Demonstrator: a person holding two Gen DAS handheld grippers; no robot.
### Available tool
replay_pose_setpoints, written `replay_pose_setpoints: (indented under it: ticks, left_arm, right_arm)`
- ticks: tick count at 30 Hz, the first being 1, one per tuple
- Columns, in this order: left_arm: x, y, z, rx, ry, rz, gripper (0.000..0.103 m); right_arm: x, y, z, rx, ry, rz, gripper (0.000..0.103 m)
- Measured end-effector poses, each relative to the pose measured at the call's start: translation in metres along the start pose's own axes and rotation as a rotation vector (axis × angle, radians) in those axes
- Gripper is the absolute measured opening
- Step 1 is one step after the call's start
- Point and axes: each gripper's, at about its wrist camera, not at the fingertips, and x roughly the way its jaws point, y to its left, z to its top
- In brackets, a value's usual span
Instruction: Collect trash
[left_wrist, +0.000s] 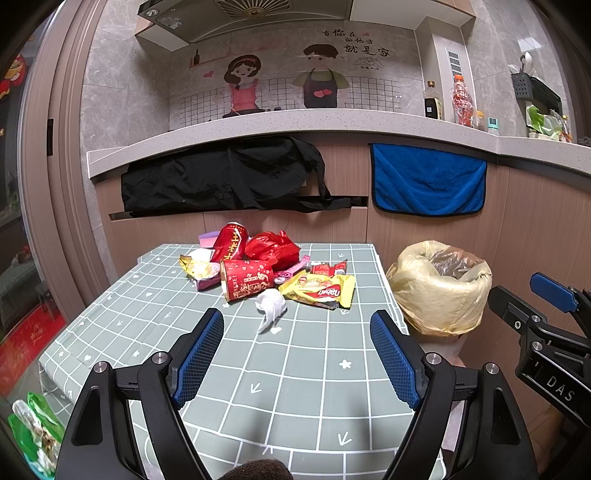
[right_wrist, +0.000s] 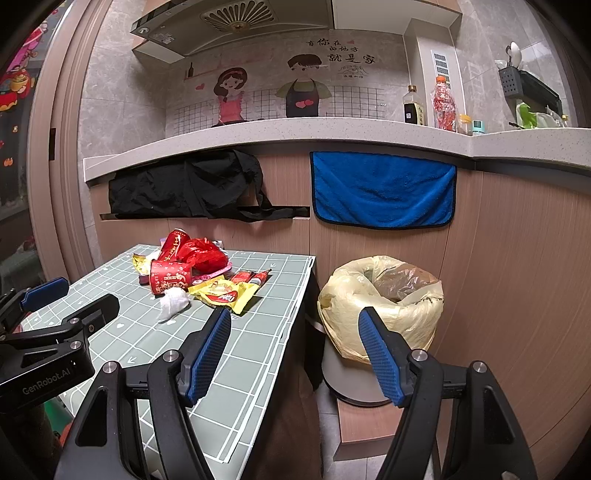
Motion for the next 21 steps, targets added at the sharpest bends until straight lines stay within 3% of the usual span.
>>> replay_pose_setpoints:
  ticks: [21]
  left_arm:
    - [-0.0006,0.0024,0.0021,-0.001,-0.003,0.000,0.081]
  right_arm:
    - [-0.0001,-0.0003,-0.0001,0.000,0.000,-0.002,0.069]
